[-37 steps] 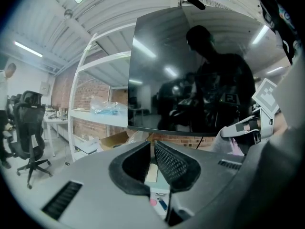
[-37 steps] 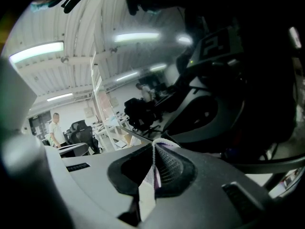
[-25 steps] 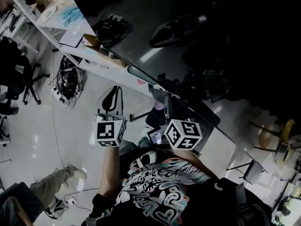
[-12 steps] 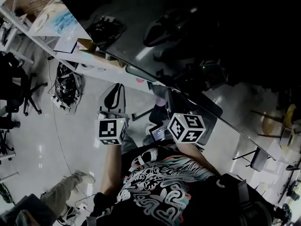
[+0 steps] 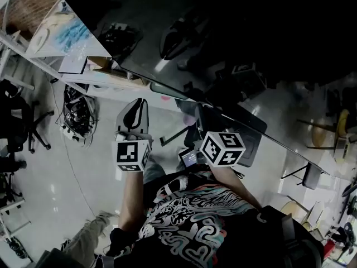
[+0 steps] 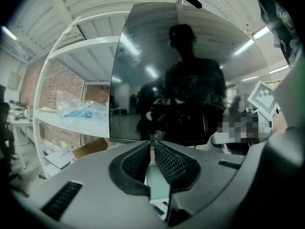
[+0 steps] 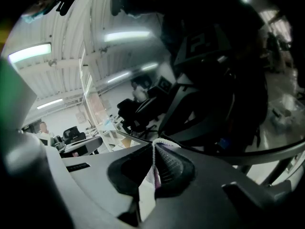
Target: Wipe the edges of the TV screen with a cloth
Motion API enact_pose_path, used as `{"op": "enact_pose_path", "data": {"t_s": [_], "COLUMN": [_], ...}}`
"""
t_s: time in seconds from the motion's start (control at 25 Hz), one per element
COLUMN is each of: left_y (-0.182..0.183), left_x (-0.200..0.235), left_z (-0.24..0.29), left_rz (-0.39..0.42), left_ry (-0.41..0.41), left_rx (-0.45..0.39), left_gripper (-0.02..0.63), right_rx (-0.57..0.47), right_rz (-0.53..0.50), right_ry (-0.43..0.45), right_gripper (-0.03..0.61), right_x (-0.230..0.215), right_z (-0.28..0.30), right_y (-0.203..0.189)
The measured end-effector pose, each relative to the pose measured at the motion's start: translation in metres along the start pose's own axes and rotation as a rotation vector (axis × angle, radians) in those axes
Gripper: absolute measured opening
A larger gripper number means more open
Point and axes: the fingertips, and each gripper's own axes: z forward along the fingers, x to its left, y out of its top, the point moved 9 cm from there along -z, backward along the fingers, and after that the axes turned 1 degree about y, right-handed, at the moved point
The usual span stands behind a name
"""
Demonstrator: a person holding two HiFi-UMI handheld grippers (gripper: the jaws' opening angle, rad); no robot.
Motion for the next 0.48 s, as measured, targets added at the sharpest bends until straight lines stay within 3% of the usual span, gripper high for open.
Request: {"op": "enact_pose_path", "data": {"t_s": [0.48], "left_y": [0.003], "left_x": [0.056], "left_z": [0.026], "left_rz": [-0.005], "left_ry": [-0.043], "left_rx": [0.002], "left_gripper": [0.040], "right_rx": [0.003], "right_rz": [-0.006], "right_ry": [-0.014], "right_gripper": [0.037], "right_x": [0.033], "right_z": [0.042], "right_y": [0.002]}}
